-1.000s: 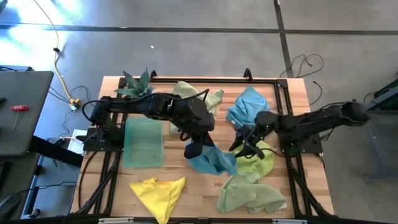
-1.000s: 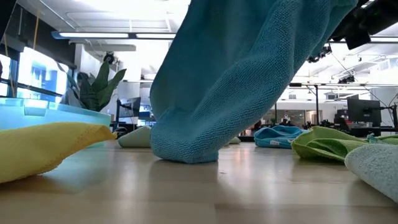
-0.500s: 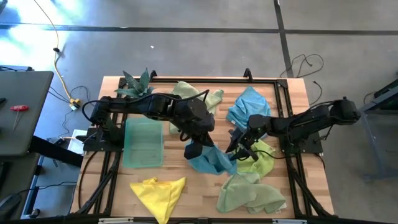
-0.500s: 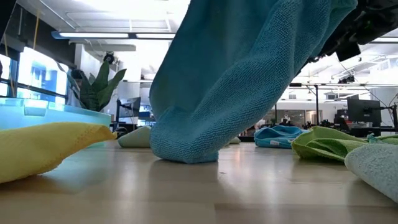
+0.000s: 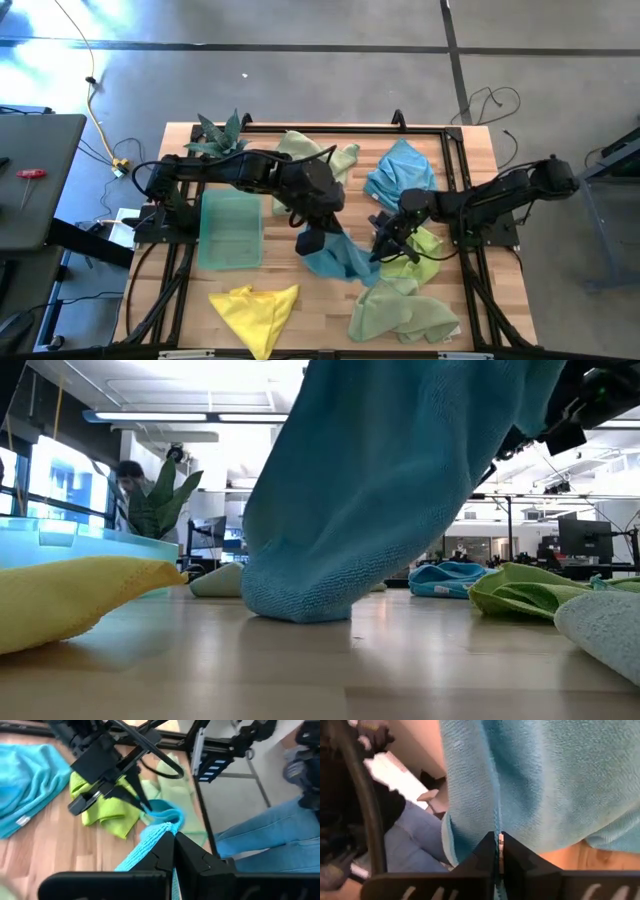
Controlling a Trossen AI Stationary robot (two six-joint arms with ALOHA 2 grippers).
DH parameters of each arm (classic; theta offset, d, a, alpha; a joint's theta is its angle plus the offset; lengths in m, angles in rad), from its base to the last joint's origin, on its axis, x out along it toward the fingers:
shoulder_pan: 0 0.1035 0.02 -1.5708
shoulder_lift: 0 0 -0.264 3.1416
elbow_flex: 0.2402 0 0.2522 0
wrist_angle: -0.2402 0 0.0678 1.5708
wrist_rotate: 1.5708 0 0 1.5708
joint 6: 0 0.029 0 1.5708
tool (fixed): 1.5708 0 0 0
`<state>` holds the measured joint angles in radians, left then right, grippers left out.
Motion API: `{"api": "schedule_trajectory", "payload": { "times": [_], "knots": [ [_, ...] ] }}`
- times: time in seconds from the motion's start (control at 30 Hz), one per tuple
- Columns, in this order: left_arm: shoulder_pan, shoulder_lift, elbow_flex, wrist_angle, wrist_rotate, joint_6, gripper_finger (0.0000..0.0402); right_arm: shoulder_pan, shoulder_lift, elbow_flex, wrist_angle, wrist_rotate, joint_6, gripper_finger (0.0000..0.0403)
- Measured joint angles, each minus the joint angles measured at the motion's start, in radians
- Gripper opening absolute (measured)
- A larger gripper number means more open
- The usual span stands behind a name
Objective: Fold microfiber towels
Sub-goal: Fold the bottom blue microfiber towel
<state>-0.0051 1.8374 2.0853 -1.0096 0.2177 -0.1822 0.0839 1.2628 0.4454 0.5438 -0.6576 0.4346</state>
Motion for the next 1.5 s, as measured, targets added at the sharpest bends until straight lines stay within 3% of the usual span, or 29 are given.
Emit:
{"api": "schedule_trajectory", "payload": {
  "times": [0.23,0.33,0.47,0.7,0.77,0.83,0.93,1.13,1.27,1.37,1.5],
  "knots": [
    [0.003,0.0,0.0,-0.127,-0.071,-0.081,0.0,0.002,-0.035,0.068,-0.114,0.084,0.077,0.0003],
    [0.003,0.0,0.0,-0.163,-0.123,-0.095,0.0,0.002,-0.055,0.182,-0.359,0.133,-0.013,0.0001],
    [0.007,-0.007,0.0,-0.207,-0.158,-0.095,0.0,0.002,-0.061,0.403,-0.809,0.253,-0.209,0.0001],
    [0.012,-0.035,-0.001,-0.259,-0.234,-0.095,0.0,-0.004,-0.06,0.747,-1.286,0.619,-0.416,0.0],
    [0.016,-0.053,-0.002,-0.274,-0.295,-0.095,0.0,-0.005,-0.059,0.833,-1.347,0.745,-0.442,0.0],
    [0.02,-0.074,-0.001,-0.273,-0.349,-0.094,0.0,-0.006,-0.059,0.905,-1.387,0.806,-0.48,0.0],
    [0.027,-0.106,-0.001,-0.252,-0.389,-0.08,0.0,-0.005,-0.059,0.98,-1.391,0.806,-0.508,0.0],
    [0.027,-0.175,0.0,-0.188,-0.369,-0.069,0.0,-0.005,-0.049,1.037,-1.394,0.807,-0.539,0.0],
    [0.027,-0.204,0.0,-0.152,-0.363,-0.069,0.0,-0.005,-0.017,1.063,-1.391,0.87,-0.544,0.0],
    [0.027,-0.217,0.001,-0.145,-0.369,-0.074,0.0,-0.006,0.017,1.086,-1.397,0.814,-0.59,0.0],
    [0.025,-0.23,0.0,-0.156,-0.369,-0.076,0.0,-0.005,0.052,1.149,-1.446,0.847,-0.622,0.0]
  ]
}}
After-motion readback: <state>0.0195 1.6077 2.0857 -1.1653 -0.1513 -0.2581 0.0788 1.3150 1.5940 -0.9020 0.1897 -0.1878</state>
